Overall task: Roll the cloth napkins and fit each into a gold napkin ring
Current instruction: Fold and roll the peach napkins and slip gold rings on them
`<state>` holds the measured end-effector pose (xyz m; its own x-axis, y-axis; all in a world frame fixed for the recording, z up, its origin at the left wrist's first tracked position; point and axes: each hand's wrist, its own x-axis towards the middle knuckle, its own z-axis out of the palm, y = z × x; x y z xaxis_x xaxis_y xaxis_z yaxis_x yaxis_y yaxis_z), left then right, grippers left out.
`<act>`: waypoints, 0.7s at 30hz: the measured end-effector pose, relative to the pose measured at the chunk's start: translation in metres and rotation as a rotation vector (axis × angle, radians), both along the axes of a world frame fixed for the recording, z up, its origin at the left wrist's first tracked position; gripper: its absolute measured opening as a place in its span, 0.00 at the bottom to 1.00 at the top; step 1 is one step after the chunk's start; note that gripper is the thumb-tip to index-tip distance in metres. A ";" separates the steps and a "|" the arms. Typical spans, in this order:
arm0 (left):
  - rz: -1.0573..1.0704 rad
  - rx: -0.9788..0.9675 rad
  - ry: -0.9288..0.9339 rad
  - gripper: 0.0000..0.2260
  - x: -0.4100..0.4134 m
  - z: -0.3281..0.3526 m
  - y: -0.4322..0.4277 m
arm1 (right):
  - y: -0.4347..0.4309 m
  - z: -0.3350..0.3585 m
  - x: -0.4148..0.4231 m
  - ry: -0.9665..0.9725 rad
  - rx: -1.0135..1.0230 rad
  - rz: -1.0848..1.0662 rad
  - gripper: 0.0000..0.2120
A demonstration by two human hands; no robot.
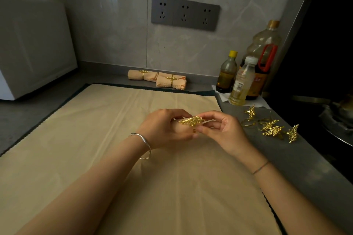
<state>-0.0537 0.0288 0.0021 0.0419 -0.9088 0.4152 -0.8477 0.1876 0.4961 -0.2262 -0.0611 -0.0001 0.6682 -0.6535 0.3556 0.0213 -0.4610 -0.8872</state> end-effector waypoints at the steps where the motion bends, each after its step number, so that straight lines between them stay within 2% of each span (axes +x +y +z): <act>1: 0.008 -0.001 -0.001 0.19 -0.001 0.000 0.000 | 0.000 0.000 0.000 0.000 -0.003 -0.001 0.14; 12: 0.097 0.131 -0.071 0.20 0.015 0.008 0.004 | -0.014 0.007 -0.017 0.088 -0.009 -0.024 0.13; 21: 0.026 0.277 -0.008 0.23 0.026 -0.007 0.000 | -0.029 0.001 -0.030 0.408 -0.059 0.012 0.15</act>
